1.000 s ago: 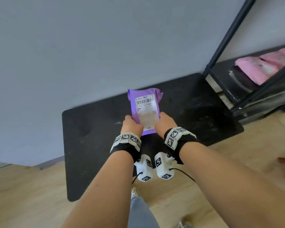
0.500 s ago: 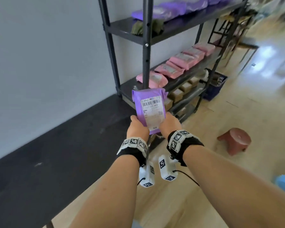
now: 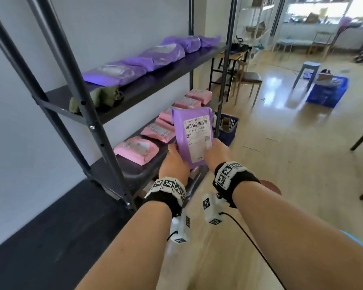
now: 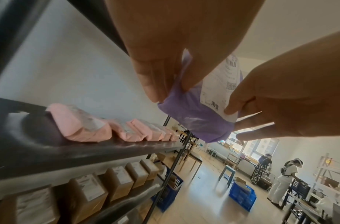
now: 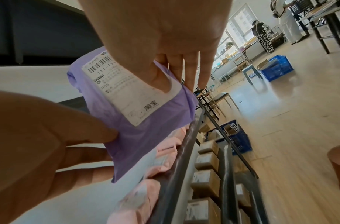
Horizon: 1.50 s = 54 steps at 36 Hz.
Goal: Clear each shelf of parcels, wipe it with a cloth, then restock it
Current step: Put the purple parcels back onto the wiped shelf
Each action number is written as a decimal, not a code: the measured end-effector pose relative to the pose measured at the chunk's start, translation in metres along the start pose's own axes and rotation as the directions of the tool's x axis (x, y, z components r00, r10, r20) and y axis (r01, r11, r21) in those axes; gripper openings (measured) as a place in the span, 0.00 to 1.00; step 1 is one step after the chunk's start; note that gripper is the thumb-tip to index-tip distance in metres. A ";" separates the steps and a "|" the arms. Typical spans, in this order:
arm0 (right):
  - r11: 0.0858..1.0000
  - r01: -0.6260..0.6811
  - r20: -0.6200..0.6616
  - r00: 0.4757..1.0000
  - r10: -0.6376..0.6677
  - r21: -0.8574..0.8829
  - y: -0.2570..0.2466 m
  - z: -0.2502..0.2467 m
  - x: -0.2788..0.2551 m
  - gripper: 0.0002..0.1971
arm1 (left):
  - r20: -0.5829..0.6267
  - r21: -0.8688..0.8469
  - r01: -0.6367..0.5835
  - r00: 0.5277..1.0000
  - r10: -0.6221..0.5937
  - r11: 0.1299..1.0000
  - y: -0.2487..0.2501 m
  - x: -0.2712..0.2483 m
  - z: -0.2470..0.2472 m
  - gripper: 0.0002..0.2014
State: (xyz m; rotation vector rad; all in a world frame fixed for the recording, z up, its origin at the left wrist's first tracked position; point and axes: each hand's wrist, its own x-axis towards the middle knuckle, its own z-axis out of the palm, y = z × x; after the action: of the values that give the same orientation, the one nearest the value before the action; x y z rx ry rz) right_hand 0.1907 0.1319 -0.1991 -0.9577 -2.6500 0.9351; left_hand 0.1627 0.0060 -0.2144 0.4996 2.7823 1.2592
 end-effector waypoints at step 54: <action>0.540 0.689 0.404 0.371 -0.836 0.483 -0.339 0.003 0.181 0.13 | -0.741 -0.329 0.577 0.334 -0.583 0.748 0.071 0.205 -0.214 0.25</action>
State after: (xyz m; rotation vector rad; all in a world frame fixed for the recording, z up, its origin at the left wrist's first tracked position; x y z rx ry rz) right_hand -0.1264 0.0413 -0.0022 0.8247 -2.7717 1.3460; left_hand -0.0489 -0.0415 -0.0012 -1.3974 3.0032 1.5013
